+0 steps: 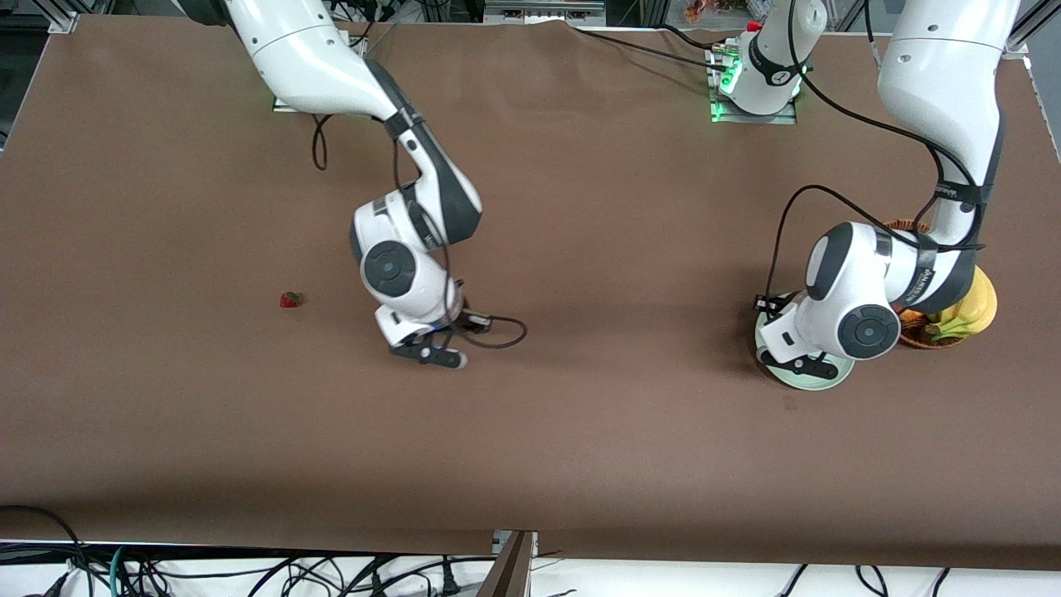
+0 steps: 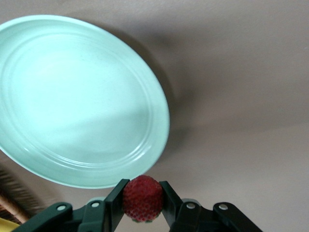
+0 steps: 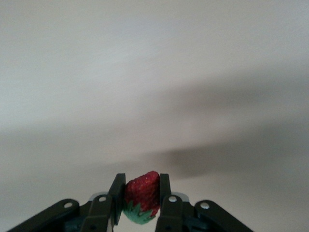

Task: Collect all strawberries into plate
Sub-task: 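Lower the strawberry onto the plate while the right gripper carries another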

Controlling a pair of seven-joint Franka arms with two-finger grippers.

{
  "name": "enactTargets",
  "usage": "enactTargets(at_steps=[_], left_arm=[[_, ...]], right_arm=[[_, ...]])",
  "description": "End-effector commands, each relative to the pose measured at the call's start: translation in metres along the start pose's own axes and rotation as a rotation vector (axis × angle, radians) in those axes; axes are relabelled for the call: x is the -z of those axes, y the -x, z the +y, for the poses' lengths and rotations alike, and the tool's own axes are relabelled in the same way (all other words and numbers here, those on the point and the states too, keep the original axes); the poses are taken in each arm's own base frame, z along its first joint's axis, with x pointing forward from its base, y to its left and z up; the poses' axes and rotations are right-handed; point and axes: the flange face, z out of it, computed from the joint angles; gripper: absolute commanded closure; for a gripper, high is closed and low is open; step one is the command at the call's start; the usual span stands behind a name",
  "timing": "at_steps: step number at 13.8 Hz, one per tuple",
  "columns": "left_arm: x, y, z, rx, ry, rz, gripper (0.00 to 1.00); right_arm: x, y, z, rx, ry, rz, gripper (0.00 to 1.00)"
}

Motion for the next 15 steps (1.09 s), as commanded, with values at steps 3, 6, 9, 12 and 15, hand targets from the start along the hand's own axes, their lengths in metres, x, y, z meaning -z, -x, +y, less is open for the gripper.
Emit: enactTargets(at_steps=[3, 6, 9, 12, 15], left_arm=[[-0.036, -0.002, 0.004, -0.056, -0.012, 0.047, 0.46], [-0.039, -0.001, 0.005, -0.058, -0.011, 0.045, 0.00], [-0.019, 0.005, 0.004, -0.040, 0.001, 0.062, 0.00], [0.007, 0.012, 0.005, 0.011, 0.084, 0.098, 0.00], [0.024, 0.014, 0.020, 0.098, 0.207, 0.120, 0.00]], right_arm=[[-0.043, 0.056, -0.064, 0.055, -0.129, 0.067, 0.90], [-0.068, 0.090, -0.100, 0.055, -0.191, 0.036, 0.90], [-0.080, 0.112, -0.118, 0.054, -0.215, 0.040, 0.90], [-0.090, 0.132, -0.132, 0.061, -0.252, 0.059, 0.86], [-0.085, 0.139, -0.139, 0.074, -0.265, 0.068, 0.00]])
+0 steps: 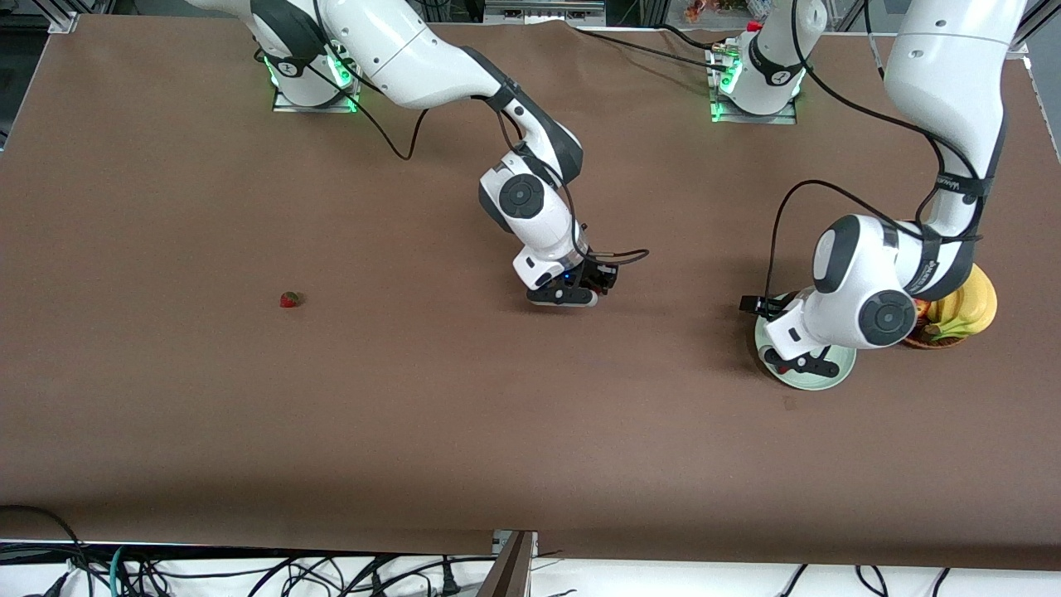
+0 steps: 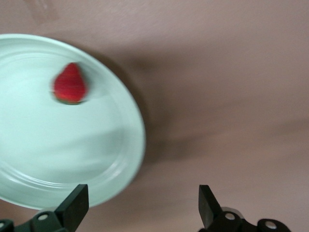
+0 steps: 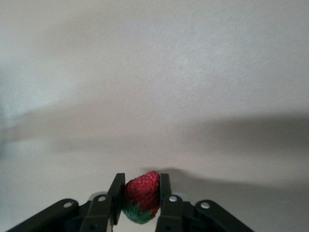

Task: Collect all strawberries into plate
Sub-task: 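Lower the strawberry onto the plate while the right gripper carries another, then set the second strawberry on the table middle with the right gripper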

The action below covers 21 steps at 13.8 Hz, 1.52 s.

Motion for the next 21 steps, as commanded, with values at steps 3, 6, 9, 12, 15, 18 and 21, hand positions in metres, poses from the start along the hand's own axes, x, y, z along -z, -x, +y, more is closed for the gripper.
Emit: enactTargets(at_steps=[3, 6, 9, 12, 15, 18, 21], left_arm=[[0.007, 0.004, 0.047, 0.110, 0.053, 0.000, 0.00], [0.002, 0.001, 0.081, 0.174, 0.049, 0.021, 0.00], [0.001, 0.001, 0.092, 0.168, 0.054, 0.022, 0.00], [0.002, 0.000, 0.118, 0.145, 0.070, 0.044, 0.00], [-0.025, -0.007, 0.179, 0.216, 0.091, 0.102, 0.00], [-0.055, -0.005, 0.224, 0.255, 0.087, 0.126, 0.00], [-0.084, 0.006, 0.270, 0.287, 0.074, 0.111, 0.19]], right_arm=[[0.024, -0.023, -0.007, -0.015, -0.019, 0.020, 0.00], [0.063, -0.076, 0.019, -0.061, 0.035, 0.004, 0.00], [0.107, -0.142, 0.075, -0.033, 0.139, -0.056, 0.00], [0.141, -0.197, 0.149, -0.056, 0.211, -0.144, 0.00], [0.175, -0.244, 0.226, -0.093, 0.271, -0.183, 0.00], [0.204, -0.269, 0.301, -0.075, 0.325, -0.286, 0.00], [0.218, -0.284, 0.364, -0.129, 0.360, -0.322, 0.00]])
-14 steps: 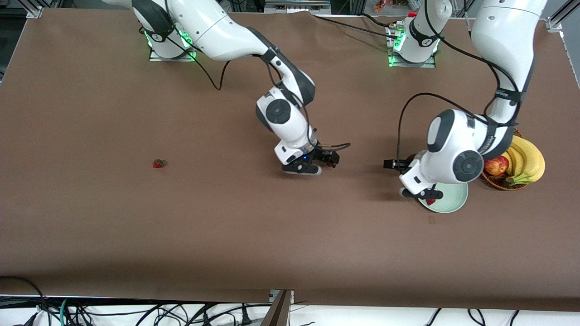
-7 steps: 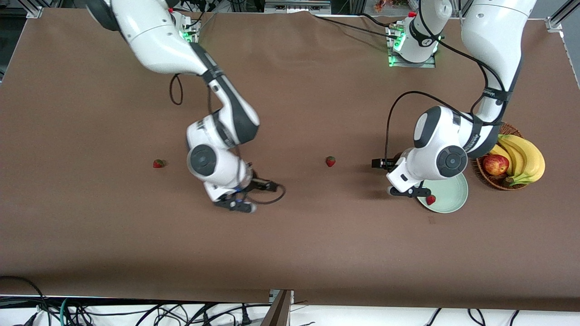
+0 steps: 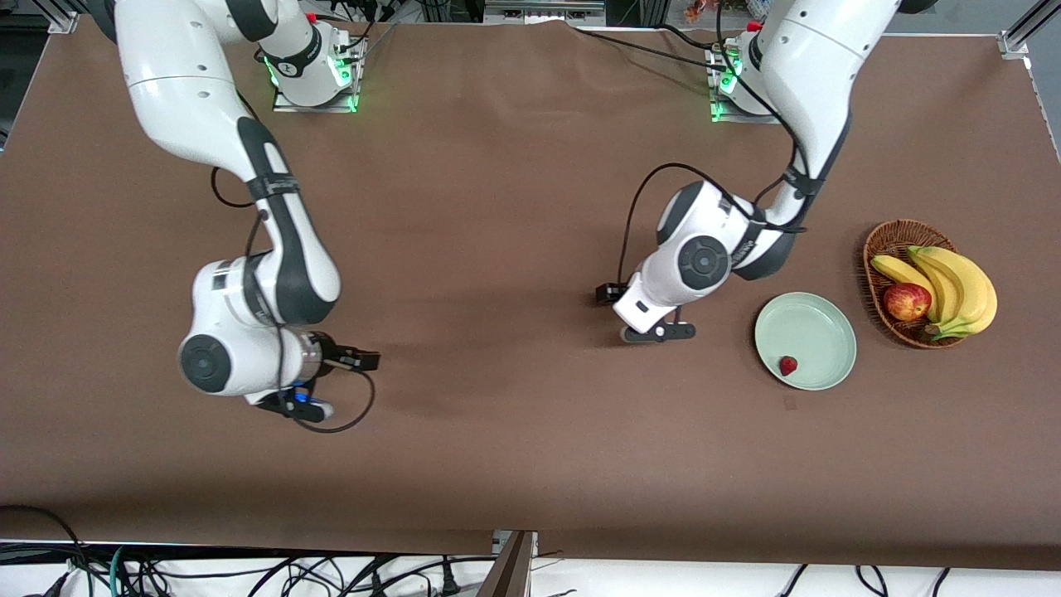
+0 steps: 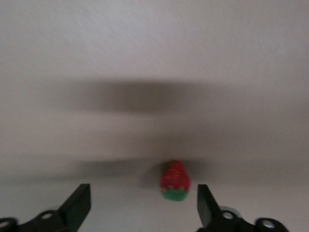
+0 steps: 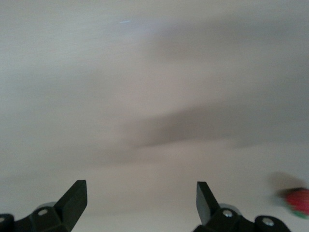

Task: Collect all strawberries into plate
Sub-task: 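Set the second strawberry on the table middle with the right gripper, then grasp the second strawberry with the left gripper while the right gripper withdraws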

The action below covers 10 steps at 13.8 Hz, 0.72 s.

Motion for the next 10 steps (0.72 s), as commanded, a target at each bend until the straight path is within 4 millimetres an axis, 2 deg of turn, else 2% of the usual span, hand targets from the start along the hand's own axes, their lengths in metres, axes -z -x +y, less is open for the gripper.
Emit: enactTargets(at_steps=[1, 3, 4, 6, 8, 9, 10], left_arm=[[-0.020, 0.014, 0.023, 0.036, -0.005, -0.005, 0.25], [-0.033, 0.014, 0.025, 0.031, -0.004, 0.005, 0.31], [-0.031, 0.012, 0.024, 0.022, -0.013, 0.016, 0.33], [-0.037, 0.017, 0.029, 0.034, -0.024, 0.014, 0.43], [-0.042, 0.020, 0.032, 0.061, -0.035, 0.013, 0.62], [-0.042, 0.019, 0.031, 0.084, -0.034, 0.013, 0.75], [-0.040, 0.018, 0.031, 0.090, -0.033, 0.015, 0.81]], right_arm=[[0.002, -0.002, 0.047, -0.033, 0.032, -0.039, 0.00], [0.000, -0.001, 0.086, 0.041, 0.093, -0.049, 0.00], [-0.001, 0.001, 0.103, 0.071, 0.103, -0.062, 0.00], [-0.003, 0.013, 0.129, 0.126, 0.114, -0.082, 0.00], [-0.015, 0.032, 0.142, 0.162, 0.112, -0.078, 0.00], [-0.027, 0.041, 0.146, 0.160, 0.110, -0.073, 0.00], [-0.040, 0.048, 0.149, 0.162, 0.114, -0.070, 0.00]])
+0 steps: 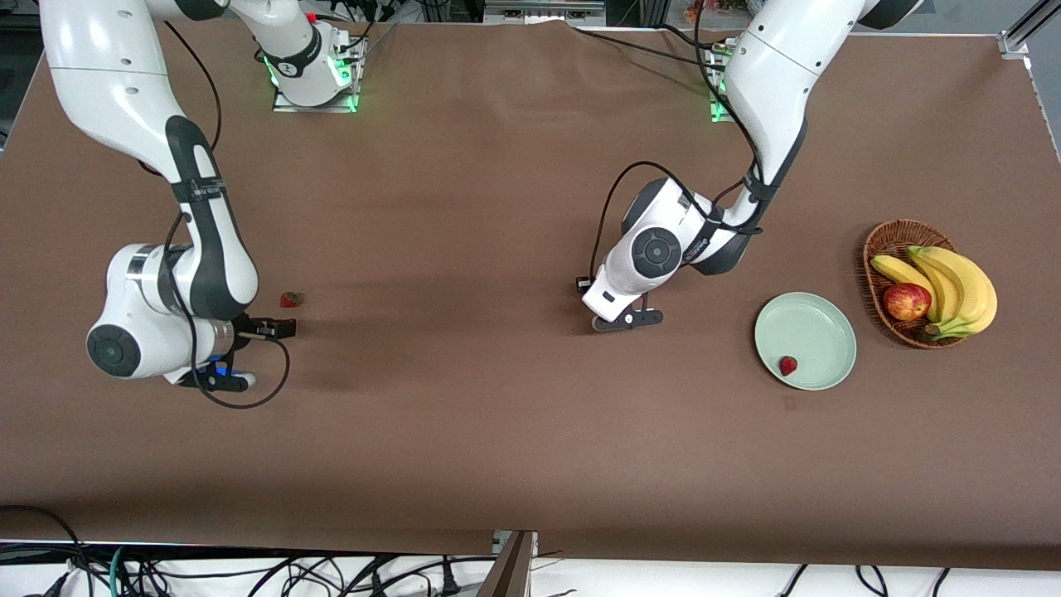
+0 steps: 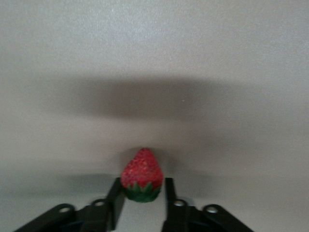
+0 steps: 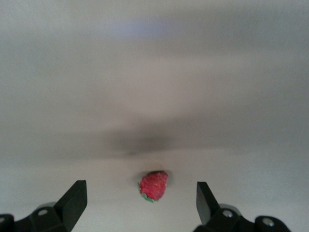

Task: Collect all strawberries into plate
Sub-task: 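Grasp the second strawberry with the left gripper while the right gripper withdraws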

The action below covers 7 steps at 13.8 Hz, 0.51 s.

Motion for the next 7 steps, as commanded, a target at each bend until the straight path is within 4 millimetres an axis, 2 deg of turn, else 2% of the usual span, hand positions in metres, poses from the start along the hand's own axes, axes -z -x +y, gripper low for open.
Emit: enactTargets(at_steps=[1, 3, 5, 7], left_arm=[[0.003, -0.003, 0.001, 0.025, -0.012, 0.023, 0.83], [0.023, -0.014, -0.012, 0.046, -0.003, 0.033, 0.85], [0.047, -0.024, -0.034, 0.067, -0.029, 0.002, 0.85], [0.078, -0.042, -0.077, 0.000, -0.047, -0.041, 0.85]], right_arm=[[-0.029, 0.034, 0.001, 0.028, 0.010, 0.007, 0.00], [-0.037, 0.036, 0.001, 0.032, 0.013, 0.009, 0.00], [-0.047, 0.039, 0.000, 0.036, 0.014, 0.013, 0.00], [-0.055, 0.041, -0.001, 0.053, 0.039, 0.012, 0.00]])
